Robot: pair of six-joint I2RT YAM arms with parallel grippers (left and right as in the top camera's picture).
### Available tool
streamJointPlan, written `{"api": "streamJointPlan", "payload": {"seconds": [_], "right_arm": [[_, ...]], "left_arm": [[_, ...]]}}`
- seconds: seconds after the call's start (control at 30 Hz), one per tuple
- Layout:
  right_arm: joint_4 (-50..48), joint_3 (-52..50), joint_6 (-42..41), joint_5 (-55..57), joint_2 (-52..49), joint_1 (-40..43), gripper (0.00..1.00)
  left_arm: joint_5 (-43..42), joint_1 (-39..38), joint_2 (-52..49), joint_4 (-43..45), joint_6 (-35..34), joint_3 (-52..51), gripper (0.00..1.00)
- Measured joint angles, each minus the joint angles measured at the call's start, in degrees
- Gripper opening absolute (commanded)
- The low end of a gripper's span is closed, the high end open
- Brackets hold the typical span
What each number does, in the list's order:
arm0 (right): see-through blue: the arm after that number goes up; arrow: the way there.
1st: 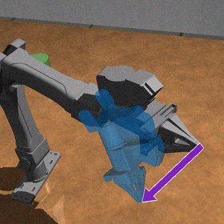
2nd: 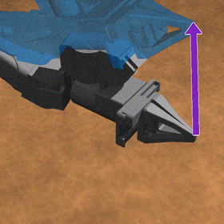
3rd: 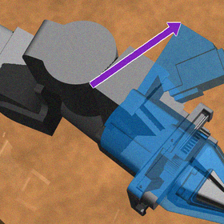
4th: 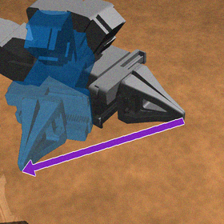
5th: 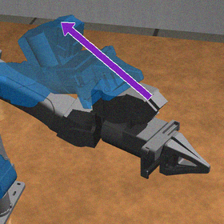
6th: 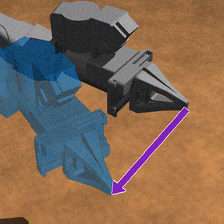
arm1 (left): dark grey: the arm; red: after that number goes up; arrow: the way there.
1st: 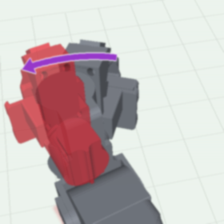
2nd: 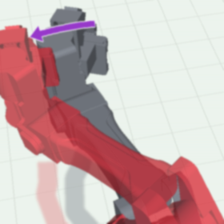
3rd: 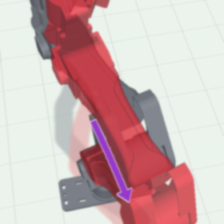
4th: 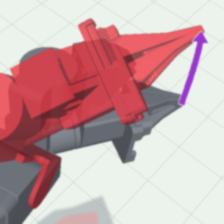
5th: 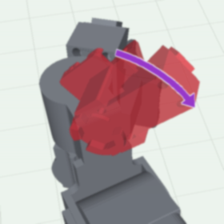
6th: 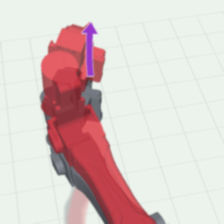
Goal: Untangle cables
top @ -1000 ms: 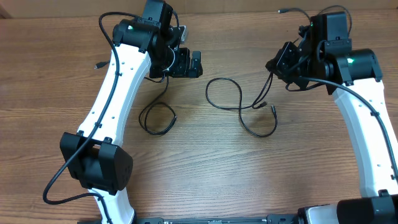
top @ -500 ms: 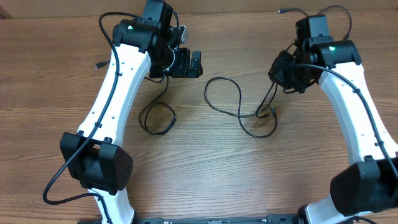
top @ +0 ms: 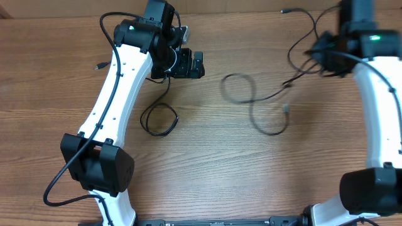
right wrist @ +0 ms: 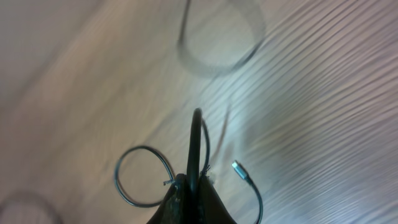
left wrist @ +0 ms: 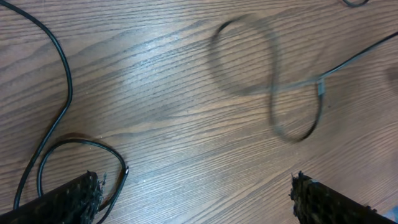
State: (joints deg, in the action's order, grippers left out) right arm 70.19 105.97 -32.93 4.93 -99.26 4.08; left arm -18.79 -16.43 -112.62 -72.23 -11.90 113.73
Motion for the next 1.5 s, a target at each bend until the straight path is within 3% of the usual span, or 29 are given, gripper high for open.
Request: {"api": "streamJointPlan", "payload": {"seconds": [0.3,0.53,0.7,1.07,1.33,1.5], "right_arm": [[1.4,12.3,3.8,6.6,2.6,11.1,0.04],[4.0,13.4,5.2,6.4,4.3,13.0,0.04],[4.1,13.4,8.1,-1.3,4.3,13.0,0.04],[10.6,13.4,22.7,-23.6,4.3,13.0,0.04],[16.6,13.4,31.0,-28.4,2.6,10.4,0.04],[18.0,13.4,31.1,-26.2,-1.4,10.2,0.04]], "left_arm": [[0.0,0.0,0.0,0.0,0.0,0.0,1.0],[0.0,0.0,0.0,0.0,0.0,0.0,0.99],[0.0,0.0,0.0,0.0,0.0,0.0,0.99],[0.0,0.0,0.0,0.0,0.0,0.0,1.0],[0.0,0.0,0.0,0.0,0.0,0.0,1.0],[0.0,0.0,0.0,0.0,0.0,0.0,1.0]]}}
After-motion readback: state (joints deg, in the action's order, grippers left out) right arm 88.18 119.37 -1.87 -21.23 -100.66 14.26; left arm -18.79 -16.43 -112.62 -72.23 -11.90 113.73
